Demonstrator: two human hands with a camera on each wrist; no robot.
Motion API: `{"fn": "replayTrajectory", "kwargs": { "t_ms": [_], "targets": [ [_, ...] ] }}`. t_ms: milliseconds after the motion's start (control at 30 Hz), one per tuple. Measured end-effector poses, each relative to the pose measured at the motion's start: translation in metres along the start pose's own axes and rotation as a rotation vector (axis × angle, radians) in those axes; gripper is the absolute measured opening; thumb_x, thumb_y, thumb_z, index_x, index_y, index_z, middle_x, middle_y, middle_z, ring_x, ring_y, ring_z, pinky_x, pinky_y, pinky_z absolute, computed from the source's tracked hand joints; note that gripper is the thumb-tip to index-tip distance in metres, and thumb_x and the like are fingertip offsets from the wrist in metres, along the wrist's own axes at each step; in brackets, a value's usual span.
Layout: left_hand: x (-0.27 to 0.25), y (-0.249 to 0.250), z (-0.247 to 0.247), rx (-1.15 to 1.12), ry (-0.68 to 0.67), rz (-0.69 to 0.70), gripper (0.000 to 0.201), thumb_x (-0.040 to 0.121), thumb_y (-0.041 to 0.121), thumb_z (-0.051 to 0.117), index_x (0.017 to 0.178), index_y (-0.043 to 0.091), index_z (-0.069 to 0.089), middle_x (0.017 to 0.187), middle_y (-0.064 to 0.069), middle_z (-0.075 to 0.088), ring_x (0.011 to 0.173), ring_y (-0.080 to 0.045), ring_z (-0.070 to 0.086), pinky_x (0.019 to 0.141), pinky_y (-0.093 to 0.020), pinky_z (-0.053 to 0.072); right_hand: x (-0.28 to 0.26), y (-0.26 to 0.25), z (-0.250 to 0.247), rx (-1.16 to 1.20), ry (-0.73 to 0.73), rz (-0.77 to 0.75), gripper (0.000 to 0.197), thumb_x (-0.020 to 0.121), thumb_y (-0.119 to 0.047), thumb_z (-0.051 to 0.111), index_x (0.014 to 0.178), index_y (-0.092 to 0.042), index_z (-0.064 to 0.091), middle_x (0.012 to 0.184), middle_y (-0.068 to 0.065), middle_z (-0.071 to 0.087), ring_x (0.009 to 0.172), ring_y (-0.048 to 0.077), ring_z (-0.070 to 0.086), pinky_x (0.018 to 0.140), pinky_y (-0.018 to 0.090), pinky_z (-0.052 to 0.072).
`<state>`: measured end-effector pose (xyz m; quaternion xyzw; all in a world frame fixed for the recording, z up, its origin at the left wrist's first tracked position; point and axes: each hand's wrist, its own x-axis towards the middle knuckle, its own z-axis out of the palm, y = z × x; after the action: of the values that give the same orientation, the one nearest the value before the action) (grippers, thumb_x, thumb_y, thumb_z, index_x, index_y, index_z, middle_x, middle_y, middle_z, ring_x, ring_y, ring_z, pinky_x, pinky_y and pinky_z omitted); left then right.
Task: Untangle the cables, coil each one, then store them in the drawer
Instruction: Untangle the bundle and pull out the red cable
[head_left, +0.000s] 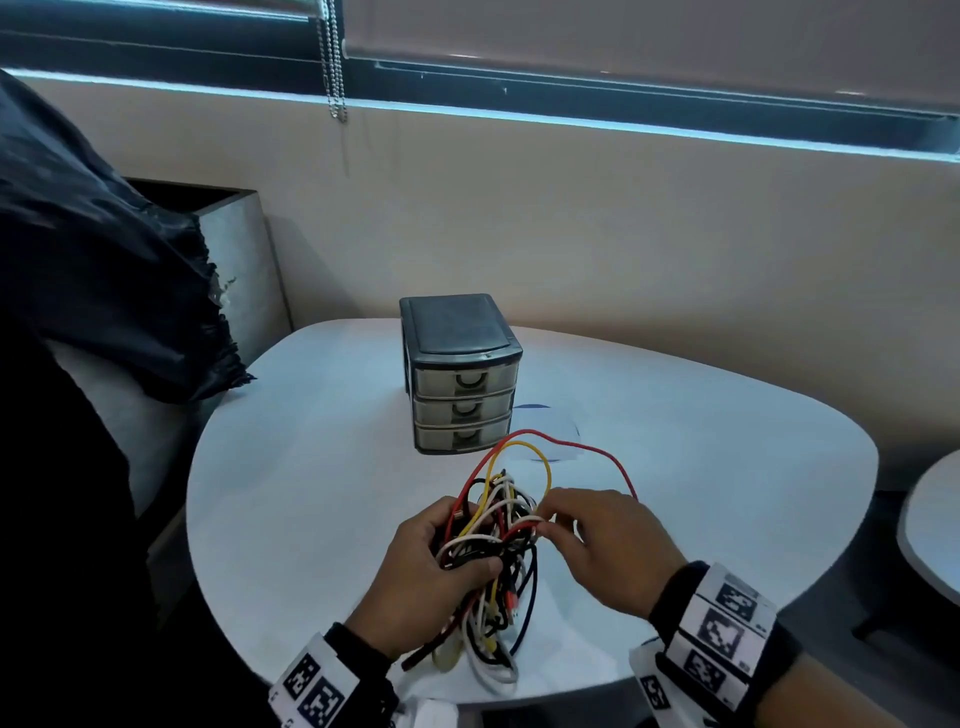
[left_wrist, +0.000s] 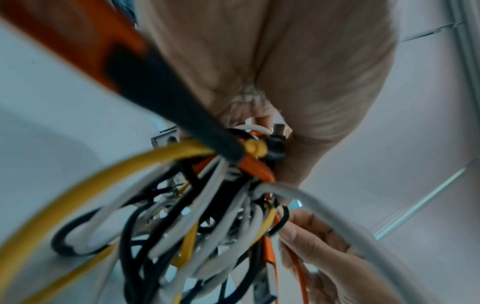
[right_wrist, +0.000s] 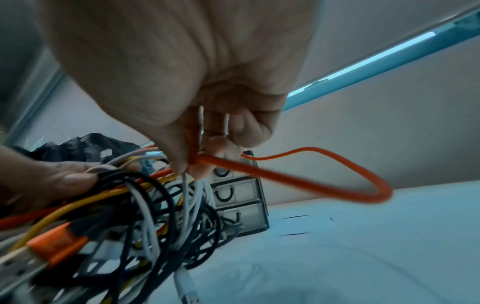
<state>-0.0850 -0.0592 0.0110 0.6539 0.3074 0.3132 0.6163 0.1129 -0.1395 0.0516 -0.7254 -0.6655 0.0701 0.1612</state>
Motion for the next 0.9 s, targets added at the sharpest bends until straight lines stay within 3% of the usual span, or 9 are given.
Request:
{"fn": "replayTrajectory", "kwargs": {
  "t_ms": [100, 167, 300, 433, 600, 767, 833, 900],
  "targets": [
    [0.0, 0.0, 0.002, 0.005, -0.04, -0.002, 0.031, 0.079, -0.005, 0.078, 0.102, 0.012, 0.067, 0.091, -0.001, 0.074, 0.086, -0.017, 0.072, 0.076, -0.023, 0.053, 0.0, 0.01, -0.006, 0.1, -0.022, 0.053, 0.012, 0.093, -0.043, 0.058, 0.083, -0.035, 0.06, 0.066, -0.019, 0.055, 0.066, 0.0, 0.05, 0.061, 0.017, 0.034],
    [0.0, 0.0, 0.003, 0.002, -0.061, -0.009, 0.031, 0.078, -0.006, 0.077, 0.101, 0.011, 0.066, 0.088, 0.001, 0.074, 0.084, -0.014, 0.071, 0.076, -0.022, 0.052, -0.002, 0.013, -0.008, 0.126, -0.076, 0.032, 0.016, 0.091, -0.042, 0.06, 0.077, -0.035, 0.056, 0.071, -0.018, 0.056, 0.07, 0.002, 0.051, 0.064, 0.021, 0.038],
    [0.001, 0.0, 0.004, 0.015, -0.061, 0.004, 0.029, 0.077, -0.003, 0.079, 0.1, 0.01, 0.066, 0.089, -0.002, 0.074, 0.084, -0.016, 0.071, 0.076, -0.022, 0.053, -0.003, 0.012, -0.006, 0.154, -0.088, 0.029, 0.016, 0.092, -0.044, 0.058, 0.085, -0.03, 0.056, 0.085, -0.014, 0.063, 0.077, 0.007, 0.06, 0.074, 0.031, 0.049],
    [0.003, -0.001, 0.002, 0.018, -0.026, 0.003, 0.03, 0.078, -0.004, 0.078, 0.1, 0.012, 0.067, 0.09, -0.002, 0.074, 0.086, -0.017, 0.071, 0.077, -0.023, 0.053, -0.002, 0.013, -0.005, 0.351, -0.126, 0.113, 0.007, 0.093, -0.026, 0.062, 0.09, -0.027, 0.056, 0.069, 0.0, 0.068, 0.056, 0.009, 0.062, 0.064, 0.033, 0.053],
    [0.004, -0.002, -0.004, 0.005, -0.002, -0.01, 0.029, 0.08, -0.004, 0.077, 0.101, 0.012, 0.067, 0.091, -0.004, 0.074, 0.085, -0.018, 0.071, 0.076, -0.024, 0.054, 0.01, 0.04, -0.016, 0.096, 0.196, 0.075, 0.01, 0.09, -0.022, 0.065, 0.08, -0.022, 0.063, 0.057, -0.006, 0.06, 0.055, 0.02, 0.056, 0.061, 0.038, 0.051],
    [0.011, 0.001, -0.003, 0.008, -0.016, 0.007, 0.028, 0.081, -0.002, 0.077, 0.103, 0.011, 0.067, 0.092, -0.005, 0.075, 0.087, -0.02, 0.072, 0.079, -0.028, 0.056, 0.017, 0.052, -0.024, -0.086, 0.408, 0.168, 0.012, 0.093, -0.025, 0.061, 0.082, -0.021, 0.061, 0.058, -0.009, 0.057, 0.052, 0.022, 0.055, 0.052, 0.029, 0.039],
    [0.015, 0.005, 0.002, 0.016, -0.029, 0.008, 0.028, 0.081, -0.001, 0.077, 0.103, 0.014, 0.068, 0.094, -0.003, 0.075, 0.089, -0.019, 0.072, 0.081, -0.029, 0.057, 0.019, 0.043, -0.022, -0.086, 0.558, 0.13, 0.011, 0.094, -0.018, 0.06, 0.083, -0.017, 0.061, 0.061, -0.008, 0.055, 0.05, 0.023, 0.052, 0.051, 0.027, 0.036],
    [0.018, 0.007, 0.005, 0.048, -0.059, 0.01, 0.027, 0.082, 0.003, 0.077, 0.103, 0.017, 0.068, 0.093, 0.002, 0.075, 0.088, -0.016, 0.072, 0.08, -0.027, 0.057, 0.019, 0.028, -0.026, -0.09, 0.724, -0.005, 0.01, 0.094, -0.012, 0.058, 0.086, -0.012, 0.064, 0.069, 0.0, 0.062, 0.055, 0.025, 0.057, 0.05, 0.031, 0.044]
  ]
}}
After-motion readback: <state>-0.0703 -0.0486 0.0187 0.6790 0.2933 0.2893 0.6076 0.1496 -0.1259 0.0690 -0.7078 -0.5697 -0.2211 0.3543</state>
